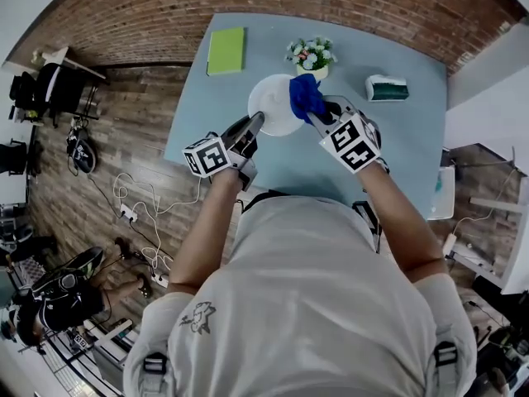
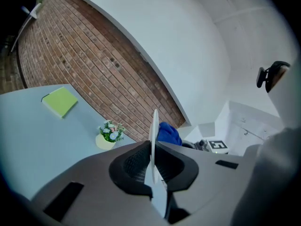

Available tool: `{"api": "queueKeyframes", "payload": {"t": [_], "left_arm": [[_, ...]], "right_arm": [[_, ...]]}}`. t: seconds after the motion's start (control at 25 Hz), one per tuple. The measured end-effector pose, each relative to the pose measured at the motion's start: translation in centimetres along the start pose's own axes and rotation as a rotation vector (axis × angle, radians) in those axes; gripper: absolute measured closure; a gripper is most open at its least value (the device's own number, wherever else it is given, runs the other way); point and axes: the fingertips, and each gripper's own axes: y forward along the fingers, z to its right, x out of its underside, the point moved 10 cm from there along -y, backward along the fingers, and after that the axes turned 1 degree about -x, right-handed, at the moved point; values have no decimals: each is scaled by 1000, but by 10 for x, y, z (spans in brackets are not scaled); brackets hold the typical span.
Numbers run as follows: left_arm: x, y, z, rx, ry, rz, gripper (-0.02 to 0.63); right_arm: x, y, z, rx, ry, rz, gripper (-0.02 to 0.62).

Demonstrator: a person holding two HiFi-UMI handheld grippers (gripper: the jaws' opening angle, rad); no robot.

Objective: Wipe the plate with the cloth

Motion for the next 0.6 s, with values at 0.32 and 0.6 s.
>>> {"api": "queueKeyframes", "payload": {"t": [0.32,0.6], "left_arm": [[13,29,24,87,-20,-48,587],[-13,4,11,7,-122,82,592]], "right_arm": [[-70,-2,-16,-13,-130,98,523],[-45,0,-48,-119,-65,73,525]]}}
